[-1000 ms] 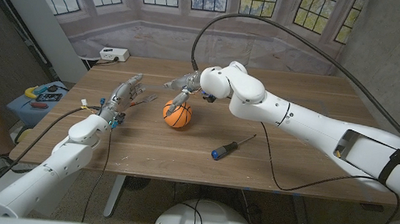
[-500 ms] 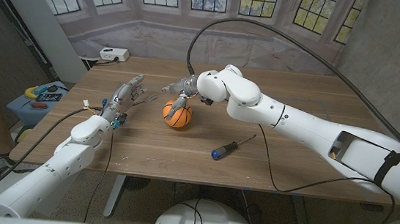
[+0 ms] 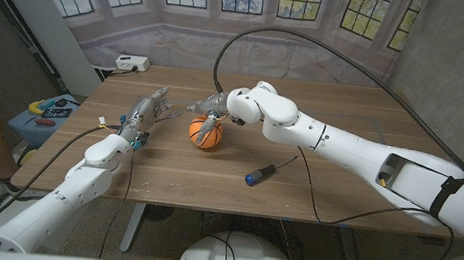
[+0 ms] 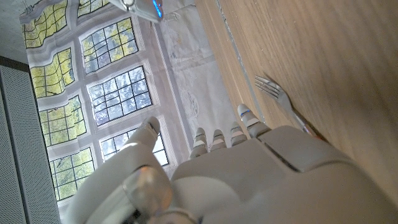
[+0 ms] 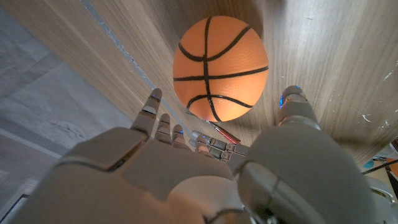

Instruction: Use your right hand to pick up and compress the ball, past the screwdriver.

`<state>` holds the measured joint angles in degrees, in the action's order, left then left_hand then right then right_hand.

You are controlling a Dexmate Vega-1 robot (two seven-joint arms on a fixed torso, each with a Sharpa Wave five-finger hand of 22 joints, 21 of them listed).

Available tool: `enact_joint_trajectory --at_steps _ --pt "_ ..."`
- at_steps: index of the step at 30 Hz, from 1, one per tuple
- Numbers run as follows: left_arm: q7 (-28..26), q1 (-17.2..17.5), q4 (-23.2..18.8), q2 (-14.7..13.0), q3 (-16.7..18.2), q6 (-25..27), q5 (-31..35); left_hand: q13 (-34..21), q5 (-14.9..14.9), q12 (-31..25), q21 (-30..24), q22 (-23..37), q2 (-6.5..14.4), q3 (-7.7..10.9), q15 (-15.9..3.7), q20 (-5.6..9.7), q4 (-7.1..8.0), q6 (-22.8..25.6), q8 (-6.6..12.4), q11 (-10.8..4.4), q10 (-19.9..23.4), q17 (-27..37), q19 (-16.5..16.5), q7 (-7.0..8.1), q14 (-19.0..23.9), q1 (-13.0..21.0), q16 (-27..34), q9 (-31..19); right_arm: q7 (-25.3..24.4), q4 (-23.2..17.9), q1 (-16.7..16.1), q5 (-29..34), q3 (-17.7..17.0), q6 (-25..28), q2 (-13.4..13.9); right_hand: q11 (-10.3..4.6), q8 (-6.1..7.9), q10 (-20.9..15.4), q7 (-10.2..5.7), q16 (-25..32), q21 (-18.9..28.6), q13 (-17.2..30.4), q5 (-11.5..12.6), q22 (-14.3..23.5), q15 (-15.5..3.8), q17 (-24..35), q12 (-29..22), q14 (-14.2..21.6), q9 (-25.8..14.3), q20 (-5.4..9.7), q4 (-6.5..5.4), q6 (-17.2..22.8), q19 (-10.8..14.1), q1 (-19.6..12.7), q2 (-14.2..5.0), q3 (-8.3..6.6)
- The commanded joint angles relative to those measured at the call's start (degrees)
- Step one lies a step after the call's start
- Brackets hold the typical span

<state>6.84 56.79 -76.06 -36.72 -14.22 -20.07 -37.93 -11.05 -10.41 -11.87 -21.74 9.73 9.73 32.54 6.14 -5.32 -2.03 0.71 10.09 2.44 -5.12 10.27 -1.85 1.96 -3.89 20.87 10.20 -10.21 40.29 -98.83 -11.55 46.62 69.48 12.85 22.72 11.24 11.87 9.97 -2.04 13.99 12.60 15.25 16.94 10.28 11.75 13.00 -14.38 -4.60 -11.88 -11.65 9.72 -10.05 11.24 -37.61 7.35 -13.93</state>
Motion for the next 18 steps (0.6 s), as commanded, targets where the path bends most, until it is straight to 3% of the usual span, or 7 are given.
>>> enact_joint_trajectory --at_steps 1,12,18 --pt "-0.85 -0.3 -0.59 0.42 -0.6 0.82 0.49 -0.09 -0.15 -0.2 0.04 0.22 0.05 0.07 0.24 0.06 0.44 0.15 0.5 -0.35 -0.35 0.1 -0.5 0.31 0.3 -0.77 0.57 -0.13 -4.0 2.74 -0.86 1.78 -0.71 -4.2 0.33 0.18 0.46 1.39 0.25 0.76 0.66 0.97 -0.6 0.12 0.12 0.62 -1.04 1.63 -0.36 -0.12 0.2 -6.45 1.93 -1.71 -0.01 -1.07" --pt "-1.63 -0.11 -1.47 0.64 -0.99 1.32 0.82 -0.07 -0.13 -0.18 0.21 0.23 -0.08 0.04 0.23 0.08 0.61 0.19 0.51 -0.51 -0.39 0.08 -0.61 0.47 0.34 -1.1 0.55 -0.12 -4.82 2.91 -1.98 3.46 -1.17 -5.35 0.47 0.75 0.71 0.68 0.55 1.4 1.03 2.89 -1.5 0.2 0.14 1.65 -2.86 4.0 -0.58 -0.21 0.3 -5.75 4.51 -3.93 0.64 -2.22" --pt "-1.87 0.12 -1.78 0.69 -1.06 1.44 0.85 -0.06 -0.12 -0.17 0.32 0.23 -0.11 0.04 0.23 0.01 0.71 0.1 0.46 -0.56 -0.39 0.07 -0.66 0.77 0.36 -1.27 0.54 -0.12 -4.93 3.64 -2.33 3.64 -1.23 -6.0 -0.05 0.43 1.31 -0.67 1.72 1.88 1.09 5.02 -2.24 0.25 0.09 2.82 -5.14 5.85 -0.87 -0.23 0.25 -3.96 6.1 -5.55 1.16 -3.11"
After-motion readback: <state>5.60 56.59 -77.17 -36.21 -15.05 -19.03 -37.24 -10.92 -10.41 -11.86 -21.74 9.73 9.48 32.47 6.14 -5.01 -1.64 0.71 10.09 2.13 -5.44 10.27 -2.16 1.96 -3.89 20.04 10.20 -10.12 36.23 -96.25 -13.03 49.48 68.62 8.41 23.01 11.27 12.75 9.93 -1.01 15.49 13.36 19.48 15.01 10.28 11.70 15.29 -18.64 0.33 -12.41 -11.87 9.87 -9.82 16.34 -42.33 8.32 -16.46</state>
